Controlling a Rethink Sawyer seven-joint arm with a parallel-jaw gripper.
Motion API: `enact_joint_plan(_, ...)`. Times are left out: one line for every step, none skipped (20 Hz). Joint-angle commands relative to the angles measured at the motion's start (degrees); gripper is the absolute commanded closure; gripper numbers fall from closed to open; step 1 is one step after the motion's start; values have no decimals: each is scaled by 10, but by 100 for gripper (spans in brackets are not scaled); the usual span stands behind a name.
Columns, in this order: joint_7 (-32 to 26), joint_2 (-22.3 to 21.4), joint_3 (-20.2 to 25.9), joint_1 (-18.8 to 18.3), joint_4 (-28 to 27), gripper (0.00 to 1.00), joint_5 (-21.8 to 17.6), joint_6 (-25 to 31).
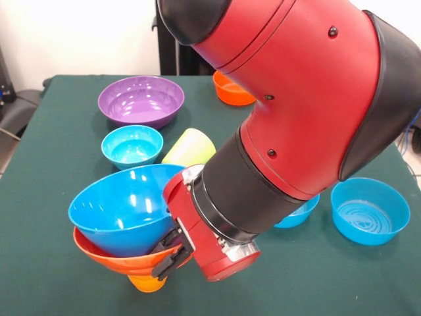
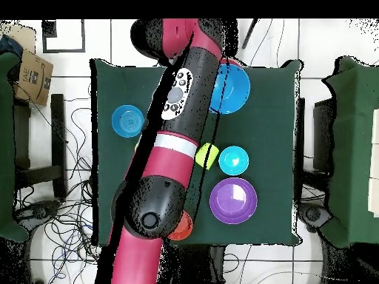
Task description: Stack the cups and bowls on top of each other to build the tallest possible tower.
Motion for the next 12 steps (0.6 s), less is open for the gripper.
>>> enact_joint_plan(-31, 1, 9, 13, -10, 100, -8, -8)
enact_joint_plan(-33, 1, 9, 13, -11, 100, -6, -4)
enact_joint_plan(-36, 1, 9, 11, -13, 100, -1, 3)
enact_joint_plan(-39, 2, 8, 10, -14, 100, 1, 7)
enact_joint_plan(-46, 2, 8, 7, -17, 100, 6, 15)
enact_joint_plan(-57, 1, 7, 4, -21, 100, 9, 19)
enact_joint_plan(-68, 1, 5, 1, -25, 100, 11, 23)
enact_joint_plan(-74, 2, 6, 0, -26, 100, 13, 24)
enact_joint_plan(-83, 4, 11, 0, -25, 100, 11, 21)
enact_joint_plan(-86, 6, 17, 3, -22, 100, 7, 17)
enact_joint_plan(-89, 8, 24, 5, -18, 100, 3, 12)
enact_joint_plan(-92, 10, 26, 6, -17, 100, 1, 11)
